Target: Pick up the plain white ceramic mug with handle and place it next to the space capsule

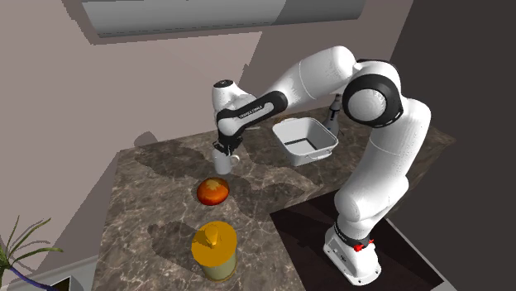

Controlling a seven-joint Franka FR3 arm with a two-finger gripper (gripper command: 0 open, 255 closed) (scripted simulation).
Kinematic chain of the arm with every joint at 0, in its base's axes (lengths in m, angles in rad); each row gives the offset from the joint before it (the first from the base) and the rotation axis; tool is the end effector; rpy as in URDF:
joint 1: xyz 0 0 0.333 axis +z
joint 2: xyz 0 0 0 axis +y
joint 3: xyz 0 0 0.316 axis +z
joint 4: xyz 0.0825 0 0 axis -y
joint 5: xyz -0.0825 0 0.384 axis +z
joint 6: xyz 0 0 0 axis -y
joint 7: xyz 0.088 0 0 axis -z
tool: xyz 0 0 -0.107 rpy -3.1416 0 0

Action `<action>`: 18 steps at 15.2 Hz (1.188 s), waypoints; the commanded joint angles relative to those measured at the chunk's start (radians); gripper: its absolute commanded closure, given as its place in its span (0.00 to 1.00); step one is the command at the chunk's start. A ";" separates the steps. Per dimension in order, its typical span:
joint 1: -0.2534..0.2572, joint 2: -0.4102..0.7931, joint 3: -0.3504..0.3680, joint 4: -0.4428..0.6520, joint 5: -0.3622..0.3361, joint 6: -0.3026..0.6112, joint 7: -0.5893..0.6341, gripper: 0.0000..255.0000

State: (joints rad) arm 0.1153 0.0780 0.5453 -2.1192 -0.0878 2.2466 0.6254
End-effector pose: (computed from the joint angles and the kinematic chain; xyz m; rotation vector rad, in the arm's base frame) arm 0.4447 0.3387 0.3871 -3.1238 -0.1335 -0.1051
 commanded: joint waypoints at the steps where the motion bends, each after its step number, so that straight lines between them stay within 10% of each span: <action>1: -0.002 -0.015 0.000 0.012 0.012 -0.025 -0.010 1.00; 18: -0.009 -0.100 -0.003 0.159 0.070 -0.243 -0.055 1.00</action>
State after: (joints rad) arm 0.1069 -0.0147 0.5440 -1.9655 -0.0221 2.0156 0.5744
